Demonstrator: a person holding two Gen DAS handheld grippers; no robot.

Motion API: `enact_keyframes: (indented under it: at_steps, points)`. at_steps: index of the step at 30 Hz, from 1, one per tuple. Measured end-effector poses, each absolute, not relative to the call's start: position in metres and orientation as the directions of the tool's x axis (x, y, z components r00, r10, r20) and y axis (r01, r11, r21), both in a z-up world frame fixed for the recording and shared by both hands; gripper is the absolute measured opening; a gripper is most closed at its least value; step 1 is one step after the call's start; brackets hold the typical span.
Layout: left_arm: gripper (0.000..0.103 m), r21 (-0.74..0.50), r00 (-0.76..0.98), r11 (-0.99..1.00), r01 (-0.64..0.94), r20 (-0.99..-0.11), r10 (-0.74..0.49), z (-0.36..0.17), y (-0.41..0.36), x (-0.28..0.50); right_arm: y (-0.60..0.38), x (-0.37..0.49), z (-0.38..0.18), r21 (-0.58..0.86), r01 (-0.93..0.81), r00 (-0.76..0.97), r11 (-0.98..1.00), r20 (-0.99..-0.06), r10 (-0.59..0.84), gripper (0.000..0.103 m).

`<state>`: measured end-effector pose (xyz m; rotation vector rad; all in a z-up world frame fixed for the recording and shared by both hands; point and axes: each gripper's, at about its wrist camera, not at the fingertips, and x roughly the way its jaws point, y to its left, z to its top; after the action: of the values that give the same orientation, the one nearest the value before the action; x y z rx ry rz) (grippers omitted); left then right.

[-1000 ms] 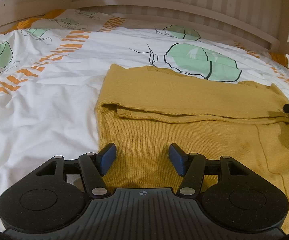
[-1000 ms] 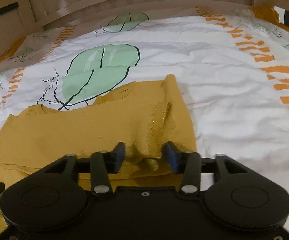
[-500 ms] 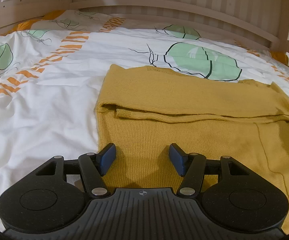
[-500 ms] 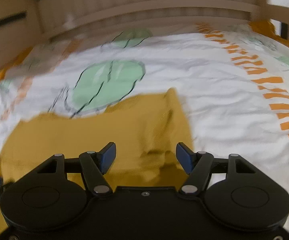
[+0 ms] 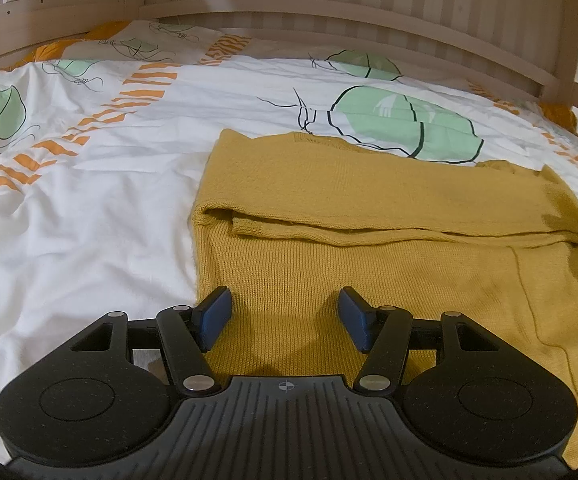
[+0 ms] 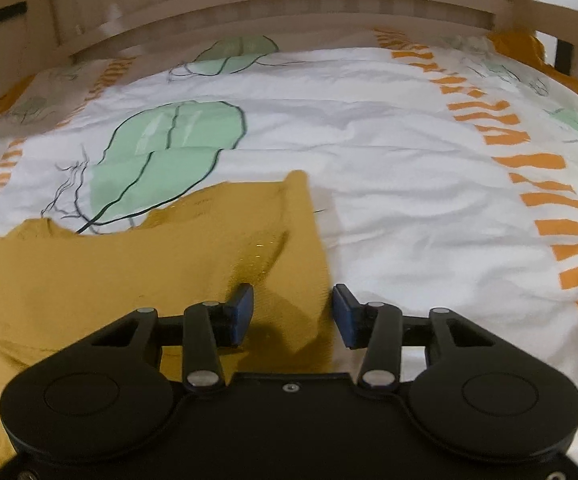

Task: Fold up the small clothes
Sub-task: 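Move the right gripper toward the side edge of the sweater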

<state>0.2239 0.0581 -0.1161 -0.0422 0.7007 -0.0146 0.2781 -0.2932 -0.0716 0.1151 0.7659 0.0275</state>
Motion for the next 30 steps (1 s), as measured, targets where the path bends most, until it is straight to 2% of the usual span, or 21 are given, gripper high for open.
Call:
enact_keyframes:
  at_steps: [2, 10, 13, 18, 22, 23, 25, 30]
  points:
    - [0.058, -0.044, 0.764, 0.999, -0.001, -0.644, -0.028, -0.116, 0.058, 0.224, -0.286, 0.274, -0.068, 0.115, 0.004, 0.737, 0.993, -0.672, 0.075, 0.062]
    - [0.058, -0.045, 0.764, 0.999, -0.001, -0.644, -0.029, -0.116, 0.058, 0.224, -0.270, 0.254, -0.039, 0.075, -0.013, 0.837, 0.997, -0.545, 0.052, 0.062]
    - [0.058, -0.046, 0.764, 0.999, 0.000, -0.645, -0.029, -0.116, 0.058, 0.224, -0.273, 0.258, -0.041, 0.157, -0.047, 0.805, 0.986, -0.579, 0.131, 0.061]
    - [0.058, -0.046, 0.764, 0.999, 0.000, -0.645, -0.030, -0.116, 0.058, 0.224, -0.280, 0.269, -0.060, 0.222, -0.034, 0.745, 0.974, -0.644, 0.173, 0.061]
    - [0.058, -0.045, 0.763, 0.999, 0.000, -0.646, -0.029, -0.116, 0.058, 0.224, -0.296, 0.274, -0.075, 0.197, 0.128, 0.703, 0.972, -0.709, 0.051, 0.056]
    - [0.058, -0.044, 0.763, 0.999, 0.000, -0.646, -0.029, -0.116, 0.058, 0.224, -0.301, 0.273, -0.075, 0.198, 0.173, 0.701, 0.965, -0.713, 0.021, 0.060]
    - [0.058, -0.040, 0.763, 0.999, 0.001, -0.646, -0.026, -0.116, 0.057, 0.224, -0.310, 0.272, -0.071, 0.232, 0.214, 0.713, 0.949, -0.701, 0.010, 0.060]
    - [0.058, -0.039, 0.762, 0.999, 0.001, -0.647, -0.027, -0.115, 0.058, 0.224, -0.311, 0.286, -0.061, 0.239, 0.166, 0.743, 0.957, -0.668, 0.038, 0.060]
